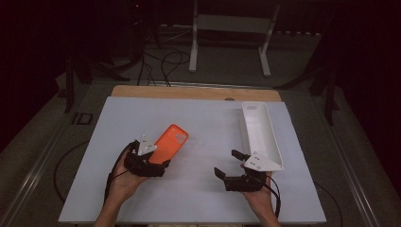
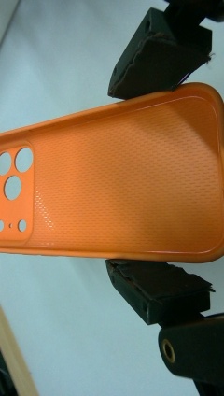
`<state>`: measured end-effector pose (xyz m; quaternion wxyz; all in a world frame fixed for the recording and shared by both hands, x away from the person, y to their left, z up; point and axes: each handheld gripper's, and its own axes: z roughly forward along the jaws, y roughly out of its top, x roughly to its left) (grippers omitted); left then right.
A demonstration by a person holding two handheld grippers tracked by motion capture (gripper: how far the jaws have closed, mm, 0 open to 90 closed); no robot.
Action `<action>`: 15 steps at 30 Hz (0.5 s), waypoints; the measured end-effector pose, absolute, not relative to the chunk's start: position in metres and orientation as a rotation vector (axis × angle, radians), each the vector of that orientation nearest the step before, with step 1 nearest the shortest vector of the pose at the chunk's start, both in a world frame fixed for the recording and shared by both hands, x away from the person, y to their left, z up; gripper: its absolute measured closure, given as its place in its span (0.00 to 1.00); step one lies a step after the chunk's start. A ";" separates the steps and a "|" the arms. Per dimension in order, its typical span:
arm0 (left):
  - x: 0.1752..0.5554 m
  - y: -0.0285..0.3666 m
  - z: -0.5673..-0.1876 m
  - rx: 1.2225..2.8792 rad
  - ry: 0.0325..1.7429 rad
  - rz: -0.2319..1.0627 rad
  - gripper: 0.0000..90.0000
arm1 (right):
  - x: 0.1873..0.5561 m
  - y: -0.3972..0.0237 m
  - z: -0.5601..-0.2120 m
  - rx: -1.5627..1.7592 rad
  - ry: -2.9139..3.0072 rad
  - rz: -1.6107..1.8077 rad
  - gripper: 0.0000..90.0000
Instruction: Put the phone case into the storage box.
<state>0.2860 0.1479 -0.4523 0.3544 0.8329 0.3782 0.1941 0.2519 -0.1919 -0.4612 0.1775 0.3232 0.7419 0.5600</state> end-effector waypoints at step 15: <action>0.282 0.137 -0.444 2.143 0.926 0.504 0.18 | 0.282 -0.170 -0.456 0.967 2.163 1.602 0.11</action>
